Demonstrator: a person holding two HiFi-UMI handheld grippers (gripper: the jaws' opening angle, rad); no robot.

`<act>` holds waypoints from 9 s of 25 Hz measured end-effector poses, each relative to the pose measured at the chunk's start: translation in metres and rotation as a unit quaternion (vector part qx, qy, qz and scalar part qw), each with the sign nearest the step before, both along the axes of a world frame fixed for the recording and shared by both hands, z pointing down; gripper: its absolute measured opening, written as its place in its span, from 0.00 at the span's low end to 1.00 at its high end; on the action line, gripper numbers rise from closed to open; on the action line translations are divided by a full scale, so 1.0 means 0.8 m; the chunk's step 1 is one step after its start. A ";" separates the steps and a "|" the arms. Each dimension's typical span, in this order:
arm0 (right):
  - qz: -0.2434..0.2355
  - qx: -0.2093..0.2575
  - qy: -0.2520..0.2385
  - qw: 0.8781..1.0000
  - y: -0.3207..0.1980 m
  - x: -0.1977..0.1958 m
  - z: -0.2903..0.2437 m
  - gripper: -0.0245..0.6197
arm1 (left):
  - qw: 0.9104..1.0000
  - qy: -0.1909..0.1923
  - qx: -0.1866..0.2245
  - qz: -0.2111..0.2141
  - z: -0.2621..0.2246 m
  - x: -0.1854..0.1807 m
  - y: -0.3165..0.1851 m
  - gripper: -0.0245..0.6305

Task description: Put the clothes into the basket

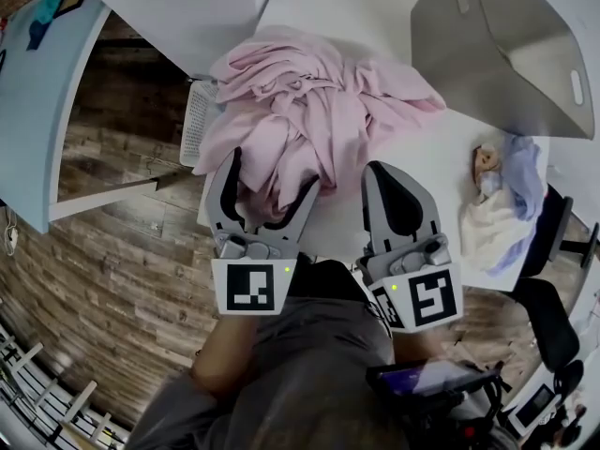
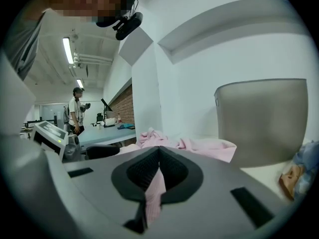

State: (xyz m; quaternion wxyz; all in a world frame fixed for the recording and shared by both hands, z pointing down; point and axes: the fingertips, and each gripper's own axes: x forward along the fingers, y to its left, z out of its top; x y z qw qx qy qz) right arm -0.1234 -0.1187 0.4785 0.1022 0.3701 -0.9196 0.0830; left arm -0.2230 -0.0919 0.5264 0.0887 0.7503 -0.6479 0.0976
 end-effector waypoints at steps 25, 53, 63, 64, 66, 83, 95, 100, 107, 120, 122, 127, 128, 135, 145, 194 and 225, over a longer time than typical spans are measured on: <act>0.035 0.021 0.000 0.999 -0.016 0.024 -0.035 0.05 | 1.000 0.004 -0.010 0.022 -0.036 0.015 -0.031 0.21; 0.080 0.134 -0.064 0.986 0.038 0.105 -0.200 0.05 | 0.982 -0.009 0.177 0.061 -0.327 0.090 0.005 0.18; 0.110 0.160 -0.075 0.978 0.037 0.152 -0.236 0.05 | 0.967 -0.007 0.244 0.074 -0.423 0.117 -0.010 0.18; 0.113 0.164 -0.076 0.977 0.039 0.156 -0.238 0.05 | 0.965 -0.008 0.251 0.075 -0.429 0.119 -0.010 0.19; 0.120 0.169 -0.076 0.975 0.041 0.163 -0.240 0.05 | 0.962 -0.009 0.262 0.079 -0.439 0.125 -0.013 0.19; 0.246 0.132 -0.046 0.959 -0.048 0.247 -0.224 0.05 | 0.955 0.027 0.207 0.212 -0.416 0.245 -0.182 0.19; 0.314 0.117 -0.022 0.942 -0.126 0.281 -0.235 0.05 | 0.954 0.033 0.132 0.266 -0.346 0.282 -0.275 0.20; 0.326 0.106 -0.020 0.939 -0.141 0.279 -0.230 0.05 | 0.947 0.016 0.135 0.291 -0.341 0.296 -0.299 0.30; 0.333 0.072 -0.008 0.940 -0.148 0.270 -0.193 0.05 | 0.944 0.017 0.129 0.303 -0.321 0.298 -0.306 0.33; 0.339 0.075 0.013 0.938 -0.125 0.264 -0.193 0.05 | 0.938 0.044 0.148 0.311 -0.326 0.287 -0.278 0.13; 0.342 0.076 0.011 0.937 -0.116 0.268 -0.192 0.05 | 0.937 0.043 0.152 0.311 -0.327 0.288 -0.266 0.10; 0.335 0.078 0.006 0.939 -0.091 0.270 -0.187 0.05 | 0.937 0.042 0.156 0.311 -0.326 0.290 -0.236 0.05; 0.334 0.079 0.004 0.939 -0.086 0.271 -0.187 0.05 | 0.937 0.038 0.158 0.309 -0.327 0.291 -0.230 0.05; 0.327 0.100 -0.009 0.940 -0.049 0.284 -0.202 0.05 | 0.937 0.012 0.183 0.297 -0.343 0.298 -0.182 0.05; 0.322 0.115 -0.031 0.939 0.000 0.317 -0.221 0.05 | 0.930 0.021 0.208 0.301 -0.369 0.330 -0.109 0.05; 0.304 -0.179 0.150 0.923 -0.030 0.450 0.154 0.60 | 0.949 0.094 0.074 0.293 -0.125 0.436 -0.132 0.05; 0.341 0.173 0.163 0.910 -0.016 0.442 -0.207 0.20 | 0.946 0.044 0.221 0.234 -0.315 0.387 -0.039 0.05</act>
